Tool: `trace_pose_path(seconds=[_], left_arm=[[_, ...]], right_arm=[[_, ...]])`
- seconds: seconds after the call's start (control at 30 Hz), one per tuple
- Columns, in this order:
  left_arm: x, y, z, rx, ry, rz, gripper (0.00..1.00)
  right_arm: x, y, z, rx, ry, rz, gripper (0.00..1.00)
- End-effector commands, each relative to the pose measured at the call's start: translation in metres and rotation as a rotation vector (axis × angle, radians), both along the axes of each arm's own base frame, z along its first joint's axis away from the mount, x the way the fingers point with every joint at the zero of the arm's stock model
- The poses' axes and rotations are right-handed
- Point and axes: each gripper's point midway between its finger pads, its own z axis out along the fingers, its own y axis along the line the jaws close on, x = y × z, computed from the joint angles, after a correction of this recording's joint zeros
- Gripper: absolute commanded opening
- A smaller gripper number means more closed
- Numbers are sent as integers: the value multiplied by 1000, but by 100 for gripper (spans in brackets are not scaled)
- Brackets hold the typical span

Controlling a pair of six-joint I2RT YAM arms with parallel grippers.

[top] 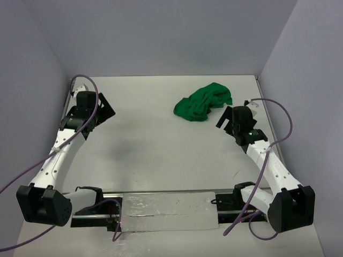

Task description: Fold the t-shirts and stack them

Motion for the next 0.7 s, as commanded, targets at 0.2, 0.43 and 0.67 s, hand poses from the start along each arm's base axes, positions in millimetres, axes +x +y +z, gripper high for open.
trace_pose_path(seconds=[0.2,0.43,0.67], left_arm=[[9,-14,13,-51,-67,-51,100],[10,-19,8,-74,-59,-60,99],[9,-17,8,-59,-46,-57,100]], right_arm=[[4,16,22,36,-121,96,100],[18,70,23,58,-120,280,100],[78,114,-5,125,-59,317,100]])
